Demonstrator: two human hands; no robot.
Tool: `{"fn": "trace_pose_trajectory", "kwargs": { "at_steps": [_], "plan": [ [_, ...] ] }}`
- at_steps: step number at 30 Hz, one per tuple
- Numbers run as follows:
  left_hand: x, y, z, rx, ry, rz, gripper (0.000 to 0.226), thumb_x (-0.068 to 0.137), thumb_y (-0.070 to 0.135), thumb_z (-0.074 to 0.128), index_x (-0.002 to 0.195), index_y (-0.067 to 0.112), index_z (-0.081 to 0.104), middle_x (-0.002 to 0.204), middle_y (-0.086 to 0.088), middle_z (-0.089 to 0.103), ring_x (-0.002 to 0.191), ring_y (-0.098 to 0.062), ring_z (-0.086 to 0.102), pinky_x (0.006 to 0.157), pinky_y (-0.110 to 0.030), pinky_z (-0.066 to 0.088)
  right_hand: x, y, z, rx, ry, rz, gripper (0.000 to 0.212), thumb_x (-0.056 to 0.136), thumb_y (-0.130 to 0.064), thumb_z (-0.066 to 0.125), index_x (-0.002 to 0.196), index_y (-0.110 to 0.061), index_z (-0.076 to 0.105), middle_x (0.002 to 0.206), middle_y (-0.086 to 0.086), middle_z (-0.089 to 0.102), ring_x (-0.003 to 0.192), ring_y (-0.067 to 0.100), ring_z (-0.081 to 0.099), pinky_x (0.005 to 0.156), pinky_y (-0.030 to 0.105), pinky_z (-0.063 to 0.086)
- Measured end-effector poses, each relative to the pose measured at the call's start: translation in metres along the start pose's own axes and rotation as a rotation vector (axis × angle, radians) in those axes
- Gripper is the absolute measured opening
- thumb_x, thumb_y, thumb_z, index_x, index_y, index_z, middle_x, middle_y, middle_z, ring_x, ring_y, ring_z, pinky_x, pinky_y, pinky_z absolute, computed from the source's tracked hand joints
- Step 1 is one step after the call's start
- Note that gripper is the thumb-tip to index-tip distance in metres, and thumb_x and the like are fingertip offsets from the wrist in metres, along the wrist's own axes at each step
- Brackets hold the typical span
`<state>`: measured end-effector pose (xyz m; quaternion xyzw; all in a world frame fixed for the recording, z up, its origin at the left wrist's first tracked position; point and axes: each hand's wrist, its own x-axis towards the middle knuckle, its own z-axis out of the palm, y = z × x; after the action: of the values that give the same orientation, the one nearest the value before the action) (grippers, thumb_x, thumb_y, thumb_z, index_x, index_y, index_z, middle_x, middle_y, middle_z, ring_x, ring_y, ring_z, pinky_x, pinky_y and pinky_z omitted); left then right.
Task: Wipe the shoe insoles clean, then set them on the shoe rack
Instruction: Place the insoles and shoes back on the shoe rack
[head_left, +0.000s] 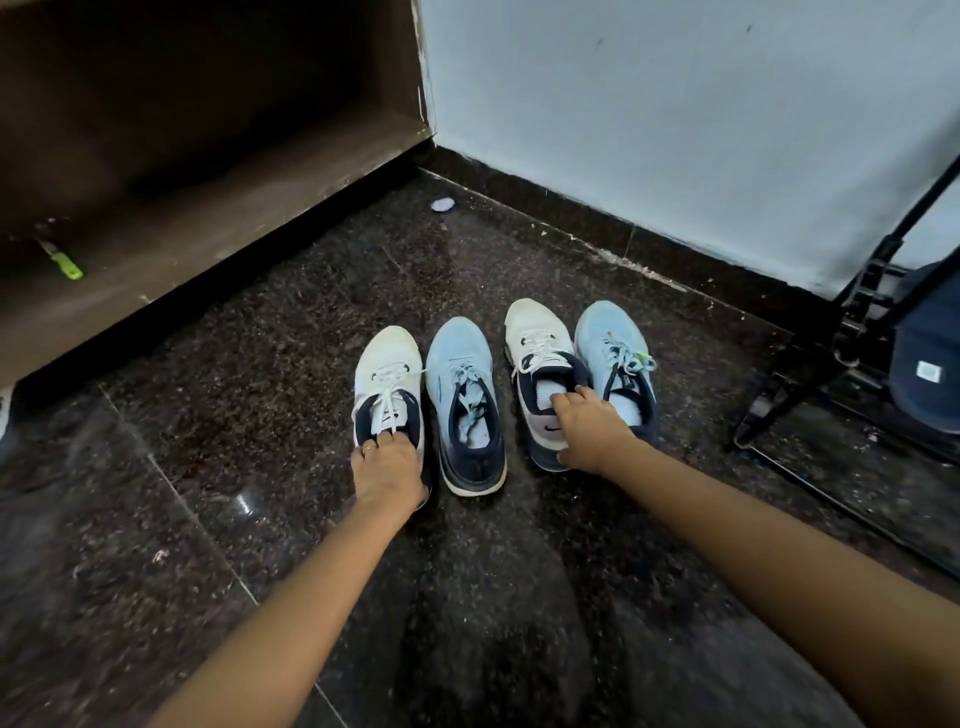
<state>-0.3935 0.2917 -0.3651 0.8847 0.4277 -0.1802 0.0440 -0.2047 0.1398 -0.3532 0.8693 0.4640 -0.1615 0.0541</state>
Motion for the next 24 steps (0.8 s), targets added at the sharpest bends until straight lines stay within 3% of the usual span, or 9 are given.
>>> {"fn": "trace_pose_trajectory", "kwargs": {
  "at_steps": [5, 10, 15, 24],
  "plan": [
    [0.002, -0.001, 0.009, 0.067, 0.09, 0.004, 0.03, 0.098, 0.016, 0.049, 0.127, 0.01, 0.056, 0.125, -0.008, 0.055, 0.119, -0.024, 0.053, 0.103, -0.038, 0.042, 0.015, -0.009, 0.009, -0.047, 0.097, 0.048, 0.031, 0.088, -0.022, 0.054, 0.117, -0.01, 0.049, 0.118, 0.008, 0.058, 0.12, 0.027, 0.037, 0.095, 0.034, 0.035],
    [-0.001, -0.003, 0.009, -0.1, 0.173, 0.052, 0.032, 0.098, 0.024, 0.048, 0.124, 0.006, 0.051, 0.125, -0.01, 0.049, 0.12, -0.026, 0.048, 0.091, -0.042, 0.051, 0.013, -0.011, 0.011, 0.086, 0.186, 0.049, 0.025, 0.088, -0.012, 0.051, 0.111, -0.006, 0.053, 0.112, 0.013, 0.057, 0.11, 0.029, 0.046, 0.088, 0.036, 0.041],
    [-0.003, -0.001, -0.02, -0.068, 0.266, 0.06, 0.032, 0.099, 0.024, 0.046, 0.124, 0.005, 0.05, 0.124, -0.01, 0.047, 0.12, -0.027, 0.046, 0.084, -0.04, 0.053, 0.001, -0.015, -0.009, 0.237, 0.293, 0.05, 0.021, 0.088, -0.013, 0.054, 0.107, -0.004, 0.053, 0.109, 0.013, 0.057, 0.11, 0.027, 0.046, 0.083, 0.033, 0.041],
    [-0.032, 0.052, -0.133, -0.198, 0.381, 0.158, 0.031, 0.1, 0.028, 0.046, 0.119, 0.004, 0.053, 0.124, -0.013, 0.047, 0.123, -0.029, 0.044, 0.083, -0.044, 0.049, -0.045, -0.003, -0.11, 0.308, 0.442, 0.048, 0.018, 0.088, -0.009, 0.052, 0.105, -0.003, 0.052, 0.109, 0.014, 0.053, 0.11, 0.028, 0.043, 0.074, 0.03, 0.037]
  ]
}}
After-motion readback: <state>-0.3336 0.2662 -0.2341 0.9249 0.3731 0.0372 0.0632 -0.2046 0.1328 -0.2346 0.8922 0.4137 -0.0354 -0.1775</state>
